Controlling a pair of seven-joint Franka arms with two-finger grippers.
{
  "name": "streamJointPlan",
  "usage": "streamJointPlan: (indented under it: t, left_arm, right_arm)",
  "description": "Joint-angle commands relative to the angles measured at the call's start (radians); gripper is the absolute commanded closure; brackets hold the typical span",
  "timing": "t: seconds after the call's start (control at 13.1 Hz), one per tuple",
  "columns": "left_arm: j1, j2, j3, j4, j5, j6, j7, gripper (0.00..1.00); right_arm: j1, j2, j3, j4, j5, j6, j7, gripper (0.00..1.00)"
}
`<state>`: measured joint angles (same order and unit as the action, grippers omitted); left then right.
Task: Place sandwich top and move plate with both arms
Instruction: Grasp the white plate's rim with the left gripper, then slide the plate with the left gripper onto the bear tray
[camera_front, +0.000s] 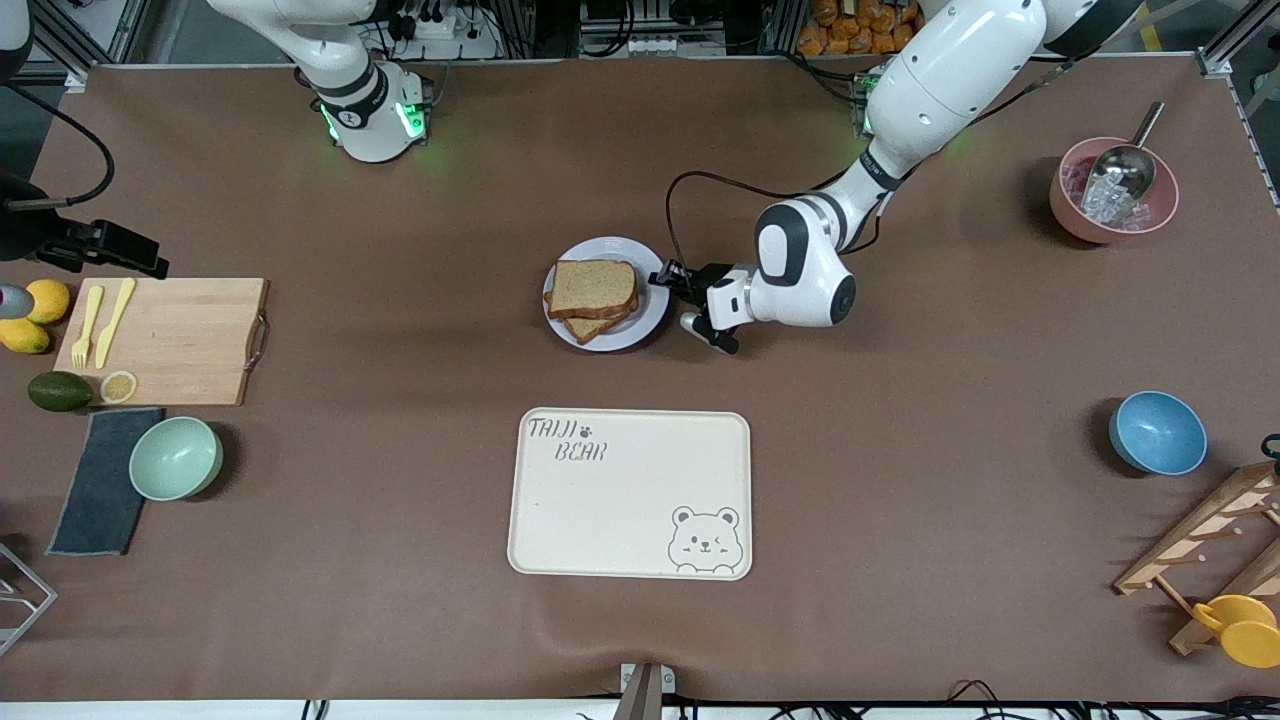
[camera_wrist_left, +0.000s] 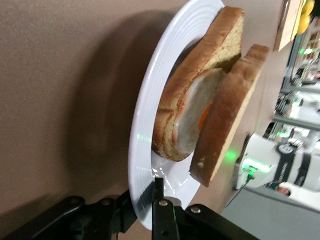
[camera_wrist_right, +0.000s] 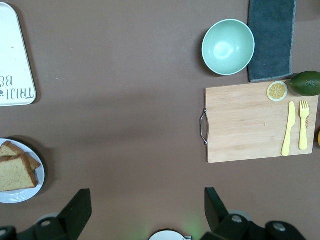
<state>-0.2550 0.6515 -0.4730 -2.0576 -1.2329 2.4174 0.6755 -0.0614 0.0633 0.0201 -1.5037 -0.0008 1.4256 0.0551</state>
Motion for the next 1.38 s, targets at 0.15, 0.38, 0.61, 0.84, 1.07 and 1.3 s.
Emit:
streamJointPlan:
  t: [0.15, 0.38, 0.61, 0.84, 1.07, 1.3]
  left_arm:
    - [0.011, -0.035, -0.002, -0.006, -0.132, 0.026, -0.010, 1.00]
    - [0.023, -0.058, -0.004, -0.001, -0.171, 0.017, -0.004, 1.00]
    - [0.031, -0.069, -0.015, -0.003, -0.203, 0.014, 0.004, 1.00]
    - [0.031, -0.078, -0.019, -0.006, -0.247, 0.014, 0.030, 1.00]
    - [0.033, -0.082, -0.024, -0.010, -0.260, 0.014, 0.035, 1.00]
    - [0.078, -0.085, -0.059, -0.010, -0.261, 0.012, 0.036, 1.00]
  right_arm:
    - [-0.014, 0.004, 0.017, 0.005, -0.028, -0.008, 0.023, 0.00]
    - [-0.012, 0.007, 0.017, 0.003, -0.036, -0.008, 0.022, 0.00]
    - [-0.014, 0.007, 0.017, 0.002, -0.036, -0.008, 0.023, 0.00]
    - [-0.012, 0.009, 0.017, -0.001, -0.038, -0.008, 0.023, 0.00]
    - [-0.011, 0.009, 0.017, -0.001, -0.036, -0.008, 0.023, 0.00]
    - [-0.011, 0.010, 0.017, -0.003, -0.038, -0.008, 0.023, 0.00]
